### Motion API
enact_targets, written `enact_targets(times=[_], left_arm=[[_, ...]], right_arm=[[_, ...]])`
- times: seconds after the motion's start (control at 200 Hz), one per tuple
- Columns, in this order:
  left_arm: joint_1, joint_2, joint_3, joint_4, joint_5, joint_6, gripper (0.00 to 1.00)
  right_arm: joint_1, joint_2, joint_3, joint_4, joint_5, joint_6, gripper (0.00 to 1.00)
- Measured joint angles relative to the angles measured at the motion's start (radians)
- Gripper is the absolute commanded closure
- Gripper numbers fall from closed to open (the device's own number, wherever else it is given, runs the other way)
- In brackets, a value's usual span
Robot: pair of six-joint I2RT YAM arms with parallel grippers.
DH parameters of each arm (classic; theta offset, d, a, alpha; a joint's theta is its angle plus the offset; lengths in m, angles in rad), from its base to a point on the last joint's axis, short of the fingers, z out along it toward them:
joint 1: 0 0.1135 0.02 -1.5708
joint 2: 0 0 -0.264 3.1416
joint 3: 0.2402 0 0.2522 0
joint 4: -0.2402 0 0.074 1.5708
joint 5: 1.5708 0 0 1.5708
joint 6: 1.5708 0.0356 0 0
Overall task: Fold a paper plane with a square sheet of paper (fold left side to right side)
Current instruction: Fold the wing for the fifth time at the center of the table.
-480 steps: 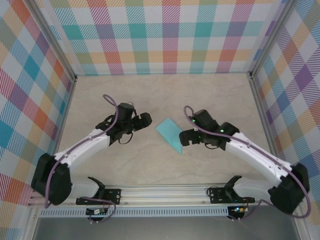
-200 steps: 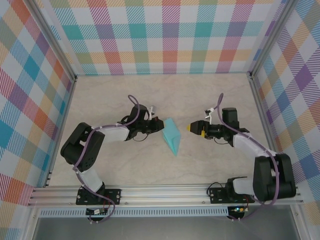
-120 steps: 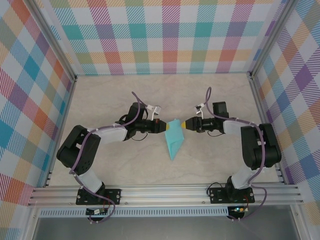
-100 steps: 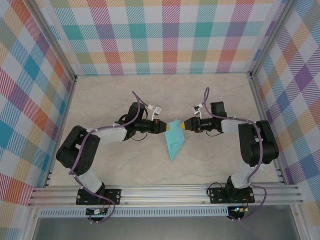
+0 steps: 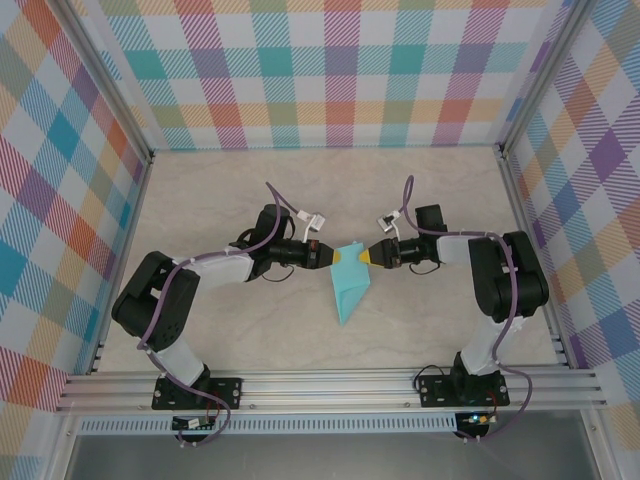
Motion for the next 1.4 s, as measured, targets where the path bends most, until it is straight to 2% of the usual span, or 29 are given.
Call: enact_targets(times=[0.065, 0.205, 0.355, 0.515, 0.66, 0.725, 0.88, 0.985, 1.195, 1.4], left_arm=[[0.0, 0.0, 0.0, -0.003, 0.0, 0.003, 1.0], [0.003, 0.003, 0.018, -0.048, -0.013, 0.024, 0.73], [0.027, 0.002, 0.087, -0.163, -0.076, 0.059, 0.51], [0.046, -0.051, 0.143, -0.315, -0.275, 0.108, 0.36], [0.022, -0.179, 0.143, -0.43, -0.469, 0.14, 0.35], [-0.023, -0.248, 0.143, -0.475, -0.555, 0.157, 0.35], [-0.225, -0.372, 0.116, -0.549, -0.707, 0.169, 0.35], [-0.37, -0.396, 0.063, -0.594, -0.808, 0.139, 0.35], [-0.619, -0.3, 0.056, -0.706, -1.0, 0.026, 0.35], [-0.698, -0.048, 0.233, -0.84, -1.146, -0.09, 0.36]], right_arm=[[0.0, 0.0, 0.002, -0.014, -0.004, -0.014, 0.82], [0.0, 0.0, 0.009, -0.042, 0.002, -0.028, 0.96], [0.007, -0.006, 0.008, -0.051, 0.054, -0.004, 0.97], [0.039, -0.043, 0.007, -0.065, 0.143, 0.055, 0.97], [0.084, -0.057, 0.007, -0.097, 0.25, 0.123, 0.97], [0.1, -0.061, 0.007, -0.117, 0.306, 0.154, 0.97], [0.111, -0.069, 0.007, -0.168, 0.429, 0.231, 0.96], [0.111, -0.085, 0.007, -0.189, 0.479, 0.292, 0.94], [0.11, -0.093, 0.011, -0.244, 0.518, 0.372, 0.95], [0.11, -0.103, 0.011, -0.264, 0.549, 0.407, 0.95]])
